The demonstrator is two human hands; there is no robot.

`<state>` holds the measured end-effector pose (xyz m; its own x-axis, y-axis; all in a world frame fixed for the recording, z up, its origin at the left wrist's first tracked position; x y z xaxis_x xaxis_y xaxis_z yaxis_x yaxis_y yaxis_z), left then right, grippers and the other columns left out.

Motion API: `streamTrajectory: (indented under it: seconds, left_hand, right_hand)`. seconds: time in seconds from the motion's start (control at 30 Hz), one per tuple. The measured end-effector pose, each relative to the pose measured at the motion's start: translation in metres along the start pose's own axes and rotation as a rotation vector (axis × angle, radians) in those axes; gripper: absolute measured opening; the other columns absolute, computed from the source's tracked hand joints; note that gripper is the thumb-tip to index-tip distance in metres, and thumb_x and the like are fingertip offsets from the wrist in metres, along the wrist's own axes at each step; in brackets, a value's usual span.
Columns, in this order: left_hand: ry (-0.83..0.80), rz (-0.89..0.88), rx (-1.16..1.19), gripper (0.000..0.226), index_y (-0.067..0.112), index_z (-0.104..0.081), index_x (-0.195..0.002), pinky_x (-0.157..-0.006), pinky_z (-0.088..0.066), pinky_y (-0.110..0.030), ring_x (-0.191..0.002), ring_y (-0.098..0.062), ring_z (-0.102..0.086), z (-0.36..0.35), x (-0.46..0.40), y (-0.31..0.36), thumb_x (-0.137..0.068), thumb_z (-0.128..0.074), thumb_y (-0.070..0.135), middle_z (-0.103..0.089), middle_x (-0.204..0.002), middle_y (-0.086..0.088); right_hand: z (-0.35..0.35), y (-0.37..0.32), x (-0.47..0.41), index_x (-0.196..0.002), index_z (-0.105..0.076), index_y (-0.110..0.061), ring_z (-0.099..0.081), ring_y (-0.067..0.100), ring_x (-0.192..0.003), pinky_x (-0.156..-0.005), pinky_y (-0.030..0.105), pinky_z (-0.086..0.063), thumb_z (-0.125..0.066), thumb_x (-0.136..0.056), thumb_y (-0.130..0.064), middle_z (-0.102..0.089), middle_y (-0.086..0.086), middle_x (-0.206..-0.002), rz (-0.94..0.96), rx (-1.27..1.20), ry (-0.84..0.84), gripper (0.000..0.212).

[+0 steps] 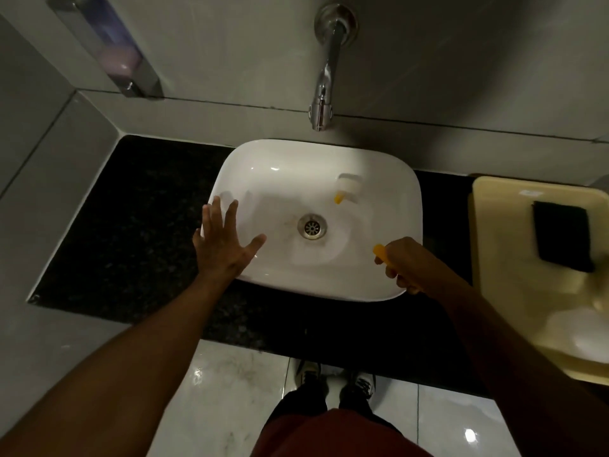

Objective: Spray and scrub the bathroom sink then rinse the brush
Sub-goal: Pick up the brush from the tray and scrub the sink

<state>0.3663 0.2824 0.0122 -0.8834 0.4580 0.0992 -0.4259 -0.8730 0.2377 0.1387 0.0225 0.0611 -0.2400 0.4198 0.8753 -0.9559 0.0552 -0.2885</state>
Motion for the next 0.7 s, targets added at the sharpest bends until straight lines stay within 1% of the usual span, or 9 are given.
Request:
streamTrajectory:
  seconds: [0.07, 0.2, 0.27, 0.3, 0.4, 0.5, 0.57, 0.63, 0.7]
  left_hand:
    - [-0.008, 0.014, -0.014, 0.095, 0.033, -0.008, -0.155, -0.114, -0.022, -0.065, -0.154, -0.029, 0.004, -0.002, -0.002, -0.001, -0.080, -0.048, 0.076, 0.006, -0.166, 0.001]
    - [-0.007, 0.026, -0.006, 0.091, 0.033, -0.007, -0.155, -0.115, -0.019, -0.064, -0.154, -0.027, 0.005, -0.002, -0.003, -0.001, -0.083, -0.044, 0.075, 0.005, -0.166, 0.003]
    - [0.003, 0.029, 0.007, 0.090, 0.033, -0.008, -0.155, -0.116, -0.018, -0.063, -0.154, -0.026, 0.005, 0.000, -0.003, 0.000, -0.084, -0.042, 0.075, 0.004, -0.167, 0.004]
    - [0.006, 0.030, 0.013, 0.089, 0.032, -0.009, -0.155, -0.116, -0.018, -0.063, -0.154, -0.026, 0.004, 0.000, -0.003, 0.000, -0.084, -0.041, 0.075, 0.003, -0.167, 0.004]
    - [0.009, 0.029, 0.034, 0.089, 0.030, -0.014, -0.155, -0.115, -0.022, -0.064, -0.154, -0.025, 0.001, 0.002, -0.003, 0.000, -0.083, -0.037, 0.077, -0.004, -0.167, 0.002]
    - [0.037, 0.012, 0.032, 0.090, 0.028, -0.019, -0.154, -0.113, -0.026, -0.064, -0.154, -0.027, -0.003, 0.003, -0.002, 0.000, -0.081, -0.031, 0.078, -0.009, -0.166, 0.001]
    - [0.026, 0.006, 0.010, 0.089, 0.028, -0.017, -0.154, -0.113, -0.025, -0.064, -0.154, -0.027, -0.002, 0.001, -0.003, -0.001, -0.082, -0.030, 0.079, -0.007, -0.166, 0.001]
    - [0.018, 0.007, -0.009, 0.088, 0.029, -0.017, -0.154, -0.112, -0.025, -0.064, -0.154, -0.027, -0.001, -0.001, -0.003, -0.002, -0.082, -0.030, 0.079, -0.006, -0.166, 0.001]
    - [0.019, 0.008, -0.017, 0.088, 0.029, -0.017, -0.154, -0.112, -0.025, -0.064, -0.154, -0.027, -0.001, -0.002, -0.004, -0.002, -0.083, -0.029, 0.078, -0.006, -0.166, 0.001]
  right_hand:
    - [0.000, -0.002, -0.002, -0.095, -0.060, -0.008, -0.041, 0.019, -0.052, -0.052, 0.026, -0.029, -0.046, -0.099, -0.034, -0.052, 0.007, -0.073, 0.077, -0.057, -0.014, 0.030]
    - [0.003, -0.011, -0.009, -0.114, -0.057, 0.002, -0.069, 0.030, -0.061, -0.055, 0.033, -0.053, -0.060, -0.096, -0.022, -0.067, 0.016, -0.090, 0.318, -0.189, 0.026, 0.030]
    - [-0.001, -0.016, -0.012, -0.117, -0.048, -0.005, -0.071, 0.035, -0.063, -0.056, 0.040, -0.057, -0.064, -0.093, -0.016, -0.066, 0.019, -0.099, 0.307, -0.278, -0.051, 0.031]
    - [-0.003, -0.020, -0.015, -0.116, -0.045, -0.009, -0.068, 0.033, -0.058, -0.051, 0.036, -0.054, -0.065, -0.091, -0.015, -0.067, 0.018, -0.100, 0.315, -0.263, -0.066, 0.033]
    - [-0.010, -0.034, -0.023, -0.117, -0.045, -0.015, -0.055, 0.022, -0.056, -0.049, 0.028, -0.043, -0.071, -0.086, -0.021, -0.064, 0.011, -0.096, 0.433, -0.049, 0.077, 0.041]
    - [-0.016, -0.045, -0.029, -0.109, -0.060, -0.010, -0.062, 0.027, -0.088, -0.074, 0.032, -0.045, -0.069, -0.084, -0.044, -0.061, 0.005, -0.097, 0.516, 0.187, 0.311, 0.043]
    - [-0.024, -0.051, -0.032, -0.095, -0.066, -0.007, -0.064, 0.034, -0.093, -0.075, 0.034, -0.043, -0.054, -0.091, -0.053, -0.065, 0.011, -0.092, 0.554, 0.261, 0.353, 0.048]
    - [-0.031, -0.055, -0.034, -0.104, -0.061, -0.013, -0.062, 0.033, -0.091, -0.072, 0.036, -0.044, -0.039, -0.096, -0.053, -0.065, 0.011, -0.099, 0.603, 0.384, 0.380, 0.046]
    - [-0.036, -0.060, -0.032, -0.111, -0.055, -0.023, -0.058, 0.028, -0.082, -0.067, 0.035, -0.042, -0.039, -0.095, -0.052, -0.063, 0.005, -0.100, 0.661, 0.475, 0.434, 0.037]
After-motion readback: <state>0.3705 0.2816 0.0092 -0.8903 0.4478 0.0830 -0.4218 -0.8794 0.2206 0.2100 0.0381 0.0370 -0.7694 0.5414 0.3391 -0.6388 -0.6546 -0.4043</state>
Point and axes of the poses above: each hand's wrist, its own x-axis away from the middle knuckle, its own z-axis out of the back of the hand, y = z × x, the point moved 4 cm from there along -x, towards the middle knuckle
